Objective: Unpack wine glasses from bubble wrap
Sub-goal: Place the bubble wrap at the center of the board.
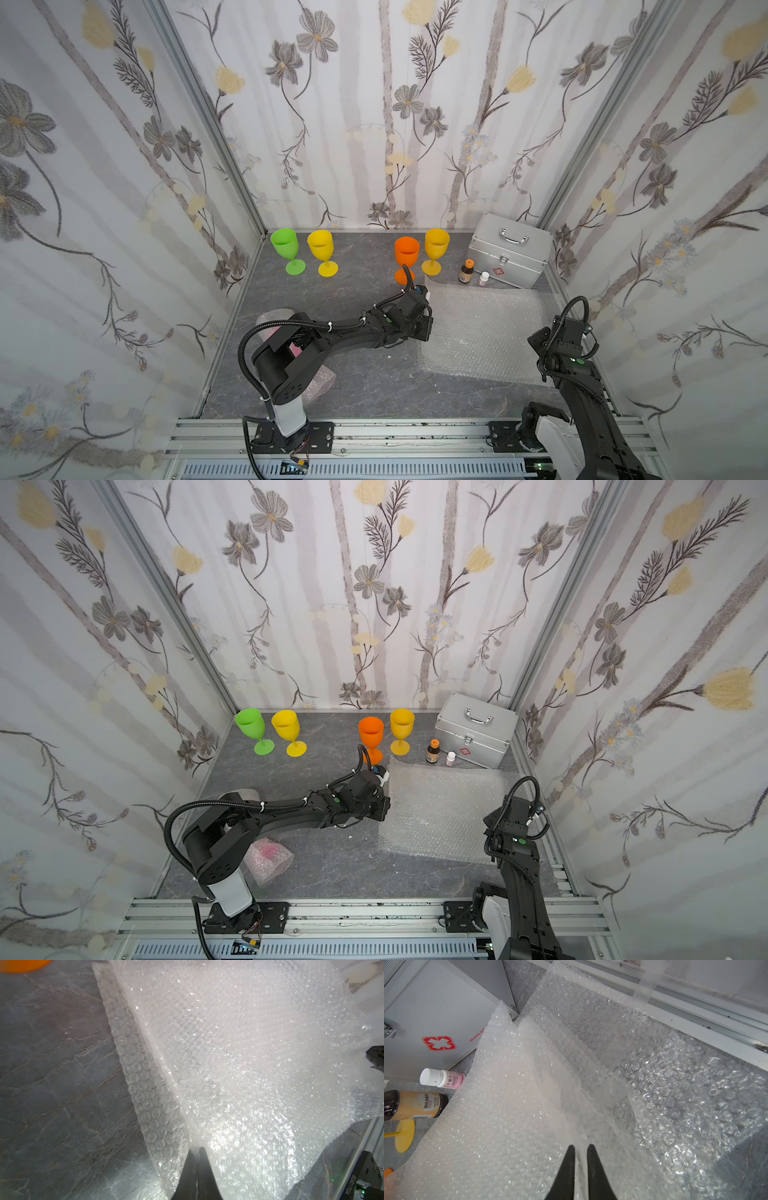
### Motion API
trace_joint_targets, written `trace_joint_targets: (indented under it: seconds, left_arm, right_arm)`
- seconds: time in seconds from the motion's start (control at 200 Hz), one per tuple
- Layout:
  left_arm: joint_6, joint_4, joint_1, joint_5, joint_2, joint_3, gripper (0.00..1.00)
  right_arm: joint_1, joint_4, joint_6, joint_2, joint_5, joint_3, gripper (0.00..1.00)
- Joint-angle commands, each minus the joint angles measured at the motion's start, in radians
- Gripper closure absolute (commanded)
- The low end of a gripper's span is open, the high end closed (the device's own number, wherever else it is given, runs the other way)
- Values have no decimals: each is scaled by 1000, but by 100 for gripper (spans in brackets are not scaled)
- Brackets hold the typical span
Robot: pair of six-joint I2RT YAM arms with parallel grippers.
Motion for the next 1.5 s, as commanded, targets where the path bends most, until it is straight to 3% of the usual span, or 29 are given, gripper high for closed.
trace_joint_targets:
  seconds: [0.0,0.05,0.295,0.535,0.725,1.179,1.499]
  left_arm:
    - [-9,-17,0,-5,20,6,88]
    - [-19,-17,0,-1,21,6,85]
    - [-37,-108,17,-51,-33,-2,69]
    - [-44,-226,55,-87,-135,-12,49]
    - [-59,-310,97,-103,-213,-24,38]
    - [-84,-386,108,-97,-241,-35,36]
    - [-220,-654,226,-195,-391,-90,29]
  right_arm:
    - [1,39,-9,5,-23,-2,78]
    - [0,34,-10,-9,-23,-4,70]
    - [-1,-23,-26,-108,2,29,53]
    - [0,-54,-41,-164,-22,82,50]
    - [1,-81,-44,-179,-75,140,48]
    - [12,22,-37,-93,-276,78,47]
    - [208,179,27,49,-306,66,47]
